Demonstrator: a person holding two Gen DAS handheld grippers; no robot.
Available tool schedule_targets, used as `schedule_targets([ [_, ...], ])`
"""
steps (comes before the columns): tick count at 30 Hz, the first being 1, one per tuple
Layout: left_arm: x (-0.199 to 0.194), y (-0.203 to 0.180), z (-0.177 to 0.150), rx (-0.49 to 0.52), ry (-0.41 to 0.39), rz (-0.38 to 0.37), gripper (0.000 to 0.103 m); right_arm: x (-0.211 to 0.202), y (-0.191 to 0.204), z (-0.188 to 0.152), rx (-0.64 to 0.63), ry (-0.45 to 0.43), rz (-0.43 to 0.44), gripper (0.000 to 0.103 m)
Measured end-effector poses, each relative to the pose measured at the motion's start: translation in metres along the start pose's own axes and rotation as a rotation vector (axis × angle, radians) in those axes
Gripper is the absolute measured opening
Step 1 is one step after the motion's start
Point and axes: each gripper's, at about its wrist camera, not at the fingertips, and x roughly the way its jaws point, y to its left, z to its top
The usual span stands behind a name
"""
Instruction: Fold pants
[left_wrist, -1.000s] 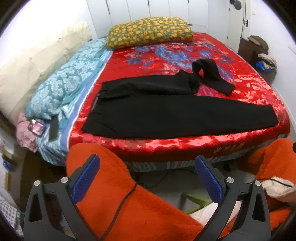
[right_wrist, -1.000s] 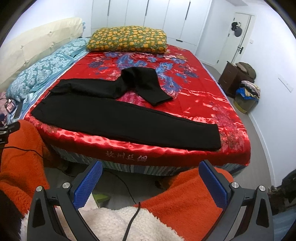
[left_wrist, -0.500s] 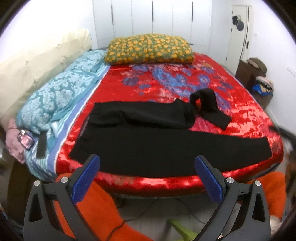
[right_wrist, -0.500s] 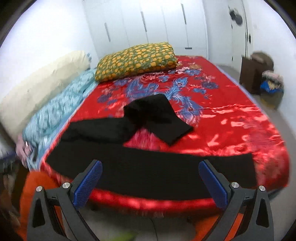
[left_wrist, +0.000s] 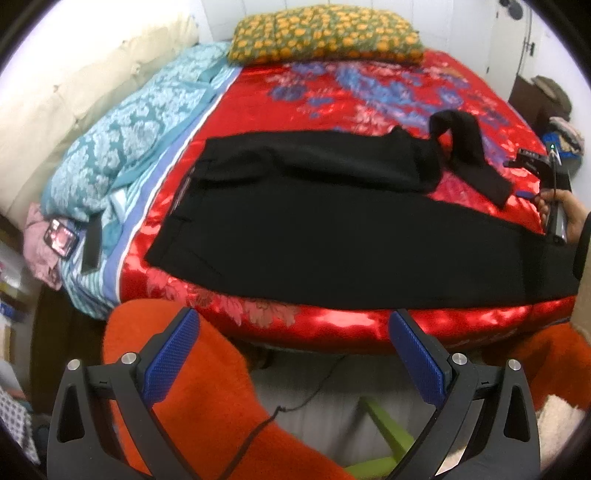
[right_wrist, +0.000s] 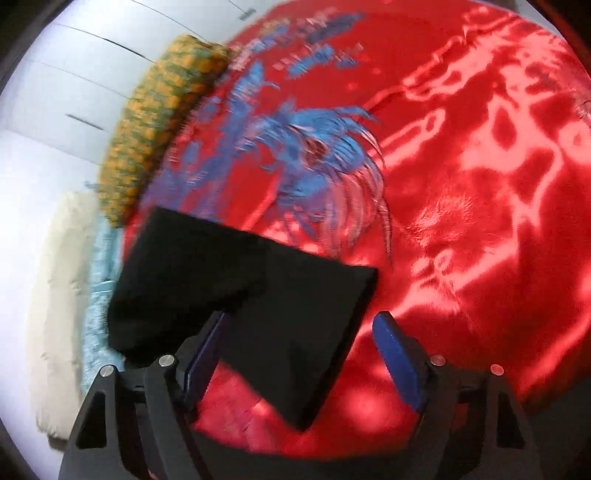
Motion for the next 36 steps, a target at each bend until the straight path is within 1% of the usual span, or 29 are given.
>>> schedule_targets([
  [2, 0.015, -0.003, 0.004, 0.007, 0.018, 0.016, 0.102, 0.016, -0.002, 0.002, 0.015, 0.016, -0.009, 0.081],
  [4, 0.028, -0.008, 0.010, 0.021, 0.035, 0.027, 0.102, 0.023, 0.002, 0.005, -0.019, -0.008, -0.033, 0.074],
  [5, 0.035, -0.011, 0.013, 0.029, 0.044, 0.032, 0.102, 0.025, 0.008, 0.010, -0.067, -0.002, -0.083, 0.046],
  [6, 0.039, -0.013, 0.017, 0.036, 0.049, 0.032, 0.102, 0.027, 0.011, 0.018, -0.111, 0.010, -0.128, 0.006],
  [7, 0.042, -0.016, 0.021, 0.044, 0.048, 0.031, 0.102, 0.025, 0.013, 0.024, -0.130, 0.023, -0.122, 0.007],
  [8, 0.043, -0.019, 0.026, 0.053, 0.038, 0.029, 0.102, 0.021, 0.018, 0.035, -0.150, 0.017, -0.122, 0.007],
  [9, 0.043, -0.021, 0.031, 0.062, 0.023, 0.029, 0.102, 0.009, 0.024, 0.049, -0.187, -0.012, -0.140, 0.006],
  [11, 0.042, -0.025, 0.043, 0.081, -0.014, 0.038, 0.102, -0.026, 0.036, 0.080, -0.285, -0.100, -0.201, 0.006],
  [13, 0.045, -0.028, 0.053, 0.092, -0.037, 0.045, 0.102, -0.072, 0.043, 0.115, -0.380, -0.233, -0.293, 0.006],
  [15, 0.052, -0.030, 0.063, 0.091, -0.042, 0.035, 0.102, -0.102, 0.041, 0.139, -0.423, -0.296, -0.356, 0.007],
  [17, 0.064, -0.032, 0.072, 0.094, -0.041, 0.006, 0.102, -0.112, 0.034, 0.149, -0.464, -0.282, -0.400, 0.007],
  [19, 0.083, -0.035, 0.082, 0.114, -0.019, -0.023, 0.102, -0.115, 0.029, 0.140, -0.512, -0.266, -0.446, 0.007],
  [20, 0.099, -0.037, 0.089, 0.121, 0.008, -0.039, 0.102, -0.115, 0.023, 0.135, -0.538, -0.258, -0.462, 0.006],
  [22, 0.126, -0.038, 0.102, 0.118, 0.060, -0.065, 0.102, -0.105, 0.017, 0.131, -0.575, -0.238, -0.482, 0.006],
  [23, 0.140, -0.038, 0.112, 0.119, 0.076, -0.089, 0.102, -0.097, 0.017, 0.132, -0.585, -0.226, -0.486, 0.006],
  [24, 0.154, -0.040, 0.126, 0.134, 0.083, -0.108, 0.102, -0.091, 0.015, 0.131, -0.594, -0.216, -0.496, 0.006],
  [26, 0.178, -0.042, 0.156, 0.162, 0.072, -0.117, 0.102, -0.082, 0.013, 0.134, -0.596, -0.223, -0.498, 0.006],
  [28, 0.205, -0.040, 0.192, 0.162, 0.063, -0.124, 0.102, -0.083, 0.013, 0.129, -0.599, -0.243, -0.492, 0.006],
  [30, 0.235, -0.038, 0.227, 0.172, 0.064, -0.126, 0.100, -0.090, 0.022, 0.129, -0.641, -0.291, -0.501, 0.006],
  [31, 0.251, -0.038, 0.245, 0.189, 0.060, -0.099, 0.099, -0.093, 0.028, 0.128, -0.660, -0.308, -0.504, 0.006],
  [32, 0.260, -0.038, 0.257, 0.200, 0.045, -0.086, 0.094, -0.099, 0.037, 0.129, -0.699, -0.341, -0.509, 0.006],
  [33, 0.266, -0.037, 0.268, 0.215, 0.032, -0.096, 0.093, -0.103, 0.043, 0.130, -0.720, -0.359, -0.506, 0.006],
  [34, 0.272, -0.037, 0.279, 0.240, 0.025, -0.128, 0.093, -0.110, 0.051, 0.131, -0.744, -0.385, -0.493, 0.006],
  [35, 0.279, -0.041, 0.290, 0.287, 0.025, -0.171, 0.093, -0.115, 0.058, 0.130, -0.759, -0.399, -0.482, 0.006],
  [36, 0.283, -0.045, 0.298, 0.342, 0.021, -0.192, 0.093, -0.122, 0.066, 0.129, -0.782, -0.420, -0.468, 0.006],
])
